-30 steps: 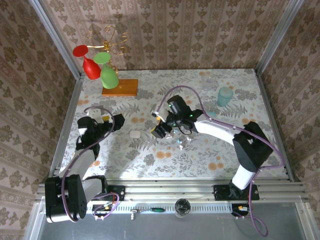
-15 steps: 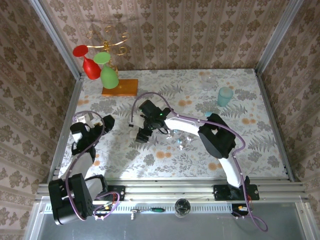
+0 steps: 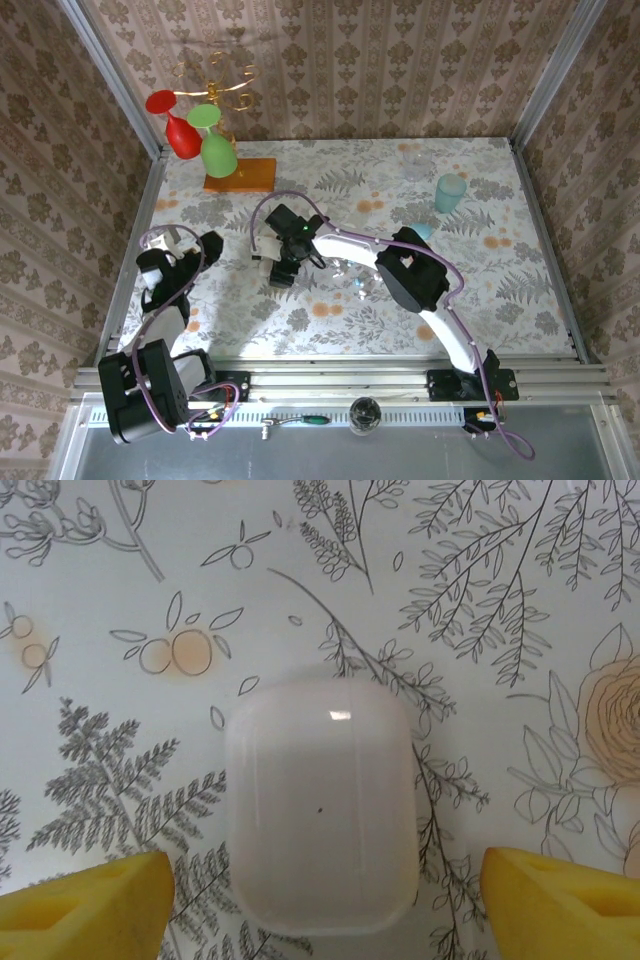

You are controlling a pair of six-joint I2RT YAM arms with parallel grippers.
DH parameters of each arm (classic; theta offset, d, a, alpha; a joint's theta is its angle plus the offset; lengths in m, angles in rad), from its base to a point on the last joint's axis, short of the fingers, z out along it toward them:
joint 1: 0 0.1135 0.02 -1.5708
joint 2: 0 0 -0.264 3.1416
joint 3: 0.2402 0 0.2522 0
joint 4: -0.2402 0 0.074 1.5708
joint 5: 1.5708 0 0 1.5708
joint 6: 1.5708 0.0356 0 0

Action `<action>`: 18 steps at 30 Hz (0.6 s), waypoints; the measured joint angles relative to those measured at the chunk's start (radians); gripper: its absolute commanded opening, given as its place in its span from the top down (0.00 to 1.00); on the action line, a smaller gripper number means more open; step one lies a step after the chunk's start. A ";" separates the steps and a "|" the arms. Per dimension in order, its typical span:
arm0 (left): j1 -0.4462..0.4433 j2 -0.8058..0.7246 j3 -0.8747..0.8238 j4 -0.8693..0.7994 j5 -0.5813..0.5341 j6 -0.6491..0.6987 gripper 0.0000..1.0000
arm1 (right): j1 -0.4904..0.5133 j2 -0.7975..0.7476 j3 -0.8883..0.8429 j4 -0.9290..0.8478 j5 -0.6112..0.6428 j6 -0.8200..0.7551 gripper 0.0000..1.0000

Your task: Insert the wireless bluetooth earbuds into the charging case

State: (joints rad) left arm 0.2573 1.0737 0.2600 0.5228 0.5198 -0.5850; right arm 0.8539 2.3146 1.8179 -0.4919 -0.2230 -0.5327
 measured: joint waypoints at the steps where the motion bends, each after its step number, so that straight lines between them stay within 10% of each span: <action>1: 0.000 0.002 -0.001 0.003 0.000 -0.003 0.00 | 0.000 0.010 0.015 -0.009 0.000 0.000 0.21; 18: 0.000 0.005 -0.005 0.006 -0.004 -0.026 0.00 | 0.000 0.077 0.127 -0.122 -0.016 -0.037 0.42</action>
State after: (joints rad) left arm 0.2569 1.0786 0.2554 0.5285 0.5159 -0.6106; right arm 0.8536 2.3917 1.9453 -0.6144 -0.2394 -0.5701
